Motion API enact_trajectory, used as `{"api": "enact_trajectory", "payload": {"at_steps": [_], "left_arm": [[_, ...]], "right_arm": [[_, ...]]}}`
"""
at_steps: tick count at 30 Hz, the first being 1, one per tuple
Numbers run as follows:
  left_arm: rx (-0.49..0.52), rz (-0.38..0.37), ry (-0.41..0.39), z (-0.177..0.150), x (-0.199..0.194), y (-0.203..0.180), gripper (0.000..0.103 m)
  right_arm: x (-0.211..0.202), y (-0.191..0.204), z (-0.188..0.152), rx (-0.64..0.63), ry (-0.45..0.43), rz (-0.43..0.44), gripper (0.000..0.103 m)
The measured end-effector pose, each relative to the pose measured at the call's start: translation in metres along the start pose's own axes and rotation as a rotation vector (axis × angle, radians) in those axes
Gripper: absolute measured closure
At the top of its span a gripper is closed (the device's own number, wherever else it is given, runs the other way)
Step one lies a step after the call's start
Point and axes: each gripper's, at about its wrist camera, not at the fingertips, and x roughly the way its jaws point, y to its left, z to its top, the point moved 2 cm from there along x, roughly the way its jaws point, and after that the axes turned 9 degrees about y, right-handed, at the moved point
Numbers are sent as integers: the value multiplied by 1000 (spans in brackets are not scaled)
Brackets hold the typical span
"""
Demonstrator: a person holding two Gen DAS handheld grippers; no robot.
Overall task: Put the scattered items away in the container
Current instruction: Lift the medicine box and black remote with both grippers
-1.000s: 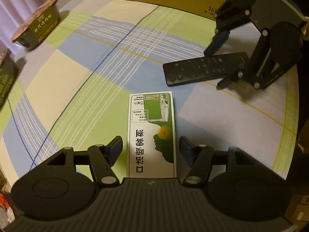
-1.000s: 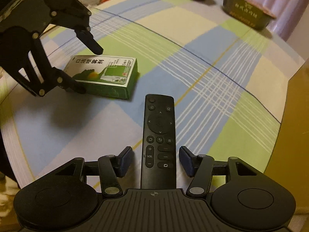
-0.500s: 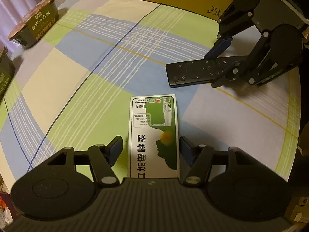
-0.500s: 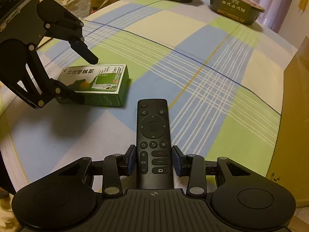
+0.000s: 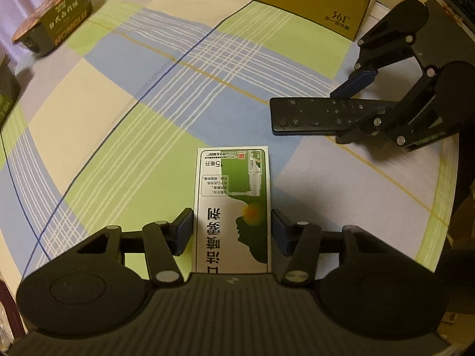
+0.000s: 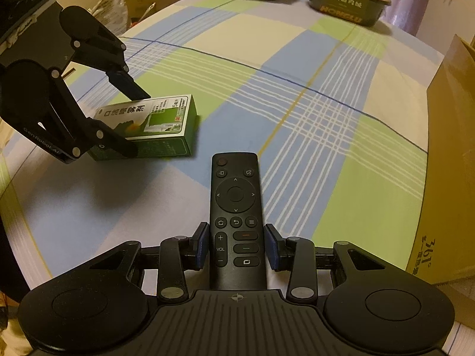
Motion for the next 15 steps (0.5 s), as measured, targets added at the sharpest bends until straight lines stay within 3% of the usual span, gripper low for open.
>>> {"api": "enact_trajectory", "payload": {"at_steps": [15], "left_arm": [[-36, -3, -18, -15, -27, -18, 53]], "right_arm": [[-29, 2, -16, 37, -26, -20, 62]]}}
